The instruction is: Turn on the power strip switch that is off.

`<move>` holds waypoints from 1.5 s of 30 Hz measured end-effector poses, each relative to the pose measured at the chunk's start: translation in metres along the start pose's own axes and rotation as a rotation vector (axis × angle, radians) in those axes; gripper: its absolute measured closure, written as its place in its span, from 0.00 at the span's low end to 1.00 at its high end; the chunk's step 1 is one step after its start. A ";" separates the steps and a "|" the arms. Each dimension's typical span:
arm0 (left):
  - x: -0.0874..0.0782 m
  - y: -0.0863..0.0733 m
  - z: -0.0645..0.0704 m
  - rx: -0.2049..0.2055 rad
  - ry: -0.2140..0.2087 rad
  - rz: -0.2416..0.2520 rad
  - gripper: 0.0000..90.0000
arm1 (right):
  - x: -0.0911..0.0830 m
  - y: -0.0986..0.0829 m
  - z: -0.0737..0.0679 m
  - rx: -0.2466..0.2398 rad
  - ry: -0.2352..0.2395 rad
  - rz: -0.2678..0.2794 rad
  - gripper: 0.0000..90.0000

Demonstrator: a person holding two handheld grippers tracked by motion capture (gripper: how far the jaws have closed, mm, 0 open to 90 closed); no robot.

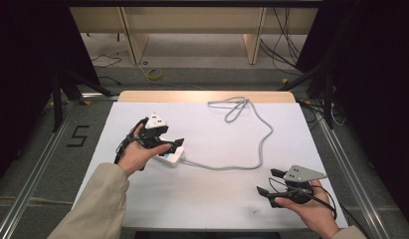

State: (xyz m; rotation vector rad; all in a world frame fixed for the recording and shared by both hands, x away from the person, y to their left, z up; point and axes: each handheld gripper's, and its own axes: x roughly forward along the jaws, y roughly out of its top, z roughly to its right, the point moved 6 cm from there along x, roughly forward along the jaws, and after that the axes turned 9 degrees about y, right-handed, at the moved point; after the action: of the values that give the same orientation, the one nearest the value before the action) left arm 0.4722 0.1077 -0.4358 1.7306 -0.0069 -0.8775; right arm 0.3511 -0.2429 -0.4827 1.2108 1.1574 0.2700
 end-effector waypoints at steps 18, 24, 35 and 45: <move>-0.021 -0.010 0.014 0.041 -0.035 0.054 0.25 | 0.000 0.000 0.000 -0.001 0.003 -0.001 0.23; -0.027 -0.018 0.019 0.064 -0.049 0.056 0.25 | 0.001 0.000 -0.001 0.000 0.004 -0.001 0.23; -0.036 -0.033 0.027 0.101 -0.064 0.054 0.24 | 0.001 0.000 -0.001 0.000 0.004 0.000 0.23; -0.046 -0.046 0.030 0.131 -0.060 0.059 0.23 | 0.002 -0.001 -0.001 0.002 0.008 -0.002 0.23</move>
State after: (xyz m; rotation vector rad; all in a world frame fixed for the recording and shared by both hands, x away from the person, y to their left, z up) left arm 0.4036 0.1187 -0.4517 1.8155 -0.1570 -0.9020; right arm 0.3509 -0.2415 -0.4840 1.2114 1.1658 0.2728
